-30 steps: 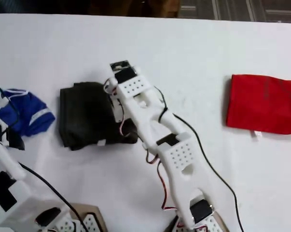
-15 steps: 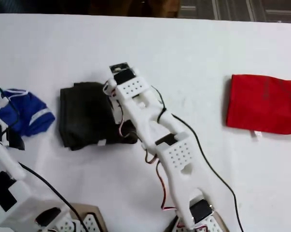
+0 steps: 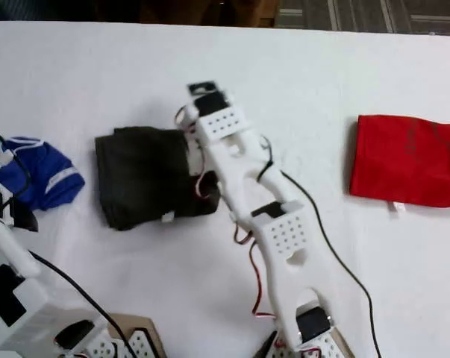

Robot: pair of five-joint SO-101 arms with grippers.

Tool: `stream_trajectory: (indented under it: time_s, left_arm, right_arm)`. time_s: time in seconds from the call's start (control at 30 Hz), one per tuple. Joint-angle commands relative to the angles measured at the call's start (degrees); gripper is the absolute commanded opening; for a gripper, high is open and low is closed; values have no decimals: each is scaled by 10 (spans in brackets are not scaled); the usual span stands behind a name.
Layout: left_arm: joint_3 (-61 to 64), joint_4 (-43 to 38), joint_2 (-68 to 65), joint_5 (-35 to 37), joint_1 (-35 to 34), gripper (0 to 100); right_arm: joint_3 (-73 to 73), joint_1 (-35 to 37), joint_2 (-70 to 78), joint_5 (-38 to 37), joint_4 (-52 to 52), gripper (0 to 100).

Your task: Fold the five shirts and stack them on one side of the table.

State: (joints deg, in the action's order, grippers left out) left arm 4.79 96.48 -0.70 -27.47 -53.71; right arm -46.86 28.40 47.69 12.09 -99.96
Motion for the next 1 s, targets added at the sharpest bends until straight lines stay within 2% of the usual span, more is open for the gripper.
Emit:
stream_trajectory:
  time_s: [0.0,0.23,0.47,0.7,0.97]
  left_arm:
    - [-8,2,29,-3,-5,245]
    - [-8,2,30,-3,-5,245]
    - [-27,2,30,-3,-30,245]
    - [-60,21,29,-3,-33,245]
    - [-58,22,29,-3,-33,245]
  right_arm:
    - [-28,-32,-26,-11,-14,20]
    - [-7,-38,-69,-20,-14,20]
    - [-4,-97,-89,-67,-14,20]
    - [-4,-155,-99,-127,-14,20]
    - [-7,-256,-154,-248,-14,20]
